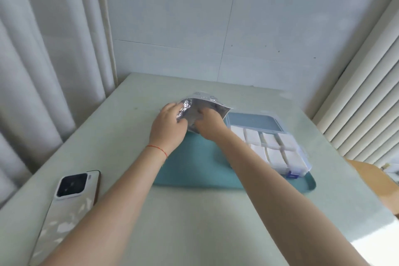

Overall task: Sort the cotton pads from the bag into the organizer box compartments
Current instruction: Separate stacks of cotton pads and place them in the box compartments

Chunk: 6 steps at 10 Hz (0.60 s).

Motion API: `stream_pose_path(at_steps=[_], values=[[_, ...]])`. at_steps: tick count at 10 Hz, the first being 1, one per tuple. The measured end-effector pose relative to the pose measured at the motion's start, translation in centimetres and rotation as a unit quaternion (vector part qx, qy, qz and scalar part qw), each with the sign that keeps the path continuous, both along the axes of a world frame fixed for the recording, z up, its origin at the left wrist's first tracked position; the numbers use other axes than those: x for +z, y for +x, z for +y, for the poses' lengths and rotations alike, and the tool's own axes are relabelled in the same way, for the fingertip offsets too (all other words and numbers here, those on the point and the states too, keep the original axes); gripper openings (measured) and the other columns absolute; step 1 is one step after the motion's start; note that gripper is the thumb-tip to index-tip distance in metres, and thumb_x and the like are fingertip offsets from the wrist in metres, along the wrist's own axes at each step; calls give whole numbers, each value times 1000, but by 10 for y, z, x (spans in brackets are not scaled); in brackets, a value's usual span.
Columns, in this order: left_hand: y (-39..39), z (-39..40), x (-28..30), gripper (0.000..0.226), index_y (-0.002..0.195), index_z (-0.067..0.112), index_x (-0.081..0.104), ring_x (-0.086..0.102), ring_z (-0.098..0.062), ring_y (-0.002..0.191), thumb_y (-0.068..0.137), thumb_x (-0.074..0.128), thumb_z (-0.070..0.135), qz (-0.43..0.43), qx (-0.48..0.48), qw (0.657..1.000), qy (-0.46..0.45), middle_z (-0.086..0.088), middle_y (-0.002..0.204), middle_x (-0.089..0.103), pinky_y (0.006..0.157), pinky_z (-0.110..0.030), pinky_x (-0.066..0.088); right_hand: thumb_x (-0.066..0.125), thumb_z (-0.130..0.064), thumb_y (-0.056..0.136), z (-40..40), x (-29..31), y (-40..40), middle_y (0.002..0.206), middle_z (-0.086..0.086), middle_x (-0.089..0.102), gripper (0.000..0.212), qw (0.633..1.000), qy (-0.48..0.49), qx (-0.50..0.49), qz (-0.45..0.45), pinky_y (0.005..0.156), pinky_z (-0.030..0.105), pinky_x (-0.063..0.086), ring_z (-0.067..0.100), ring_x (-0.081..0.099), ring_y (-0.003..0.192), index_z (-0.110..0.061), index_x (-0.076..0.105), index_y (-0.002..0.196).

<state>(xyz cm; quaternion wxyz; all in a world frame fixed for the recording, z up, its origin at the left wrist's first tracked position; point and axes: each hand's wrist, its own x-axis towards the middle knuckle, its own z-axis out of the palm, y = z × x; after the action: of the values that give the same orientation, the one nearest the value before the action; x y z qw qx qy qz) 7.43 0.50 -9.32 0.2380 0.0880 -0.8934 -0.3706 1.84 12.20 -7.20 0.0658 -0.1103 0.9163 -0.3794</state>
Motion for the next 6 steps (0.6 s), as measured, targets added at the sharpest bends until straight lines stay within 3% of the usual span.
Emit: stream_pose_path(at_steps=[1,2,3,4,5,6], values=[[-3,0,-2,53,136,12,57,44,-21,131,85,47,1,3,-17,999,43,-5,140,53,107,-30,35,43,-6,100,-12,3,-11,114,14,63,30,990,-77,-67,-98,63,26,45,29,61,102,1,57,125],[-4,0,-3,50,132,12,60,47,-19,126,87,45,-2,2,-37,997,68,-2,134,56,93,-18,32,53,-3,90,-21,-11,-31,88,11,62,19,939,-243,-142,-198,71,33,58,23,63,75,0,56,108],[-5,2,-2,47,125,12,65,52,-17,114,86,43,-1,0,-67,993,93,-1,122,61,84,-17,32,60,1,77,-26,-27,-48,77,15,64,13,922,-281,-168,-205,85,49,57,27,61,67,2,63,90],[-5,4,-3,51,121,13,68,53,-15,113,81,39,3,-5,-91,990,107,0,120,63,90,-18,35,53,7,86,-29,-15,-31,63,12,56,20,933,-252,-150,-207,60,31,55,22,54,53,-3,57,69],[-4,5,-3,50,122,12,68,51,-11,113,84,40,-6,-6,-88,989,120,0,121,63,88,-11,33,53,-5,96,-30,-9,-28,75,5,53,11,955,-191,-151,-170,43,20,42,13,52,58,-8,55,86],[-4,5,-2,49,124,11,66,50,-10,108,86,41,-8,-8,-88,986,142,3,117,60,79,2,30,54,-8,96,-32,-17,-38,84,3,53,27,970,-154,-109,-155,43,18,40,12,51,64,-3,57,123]])
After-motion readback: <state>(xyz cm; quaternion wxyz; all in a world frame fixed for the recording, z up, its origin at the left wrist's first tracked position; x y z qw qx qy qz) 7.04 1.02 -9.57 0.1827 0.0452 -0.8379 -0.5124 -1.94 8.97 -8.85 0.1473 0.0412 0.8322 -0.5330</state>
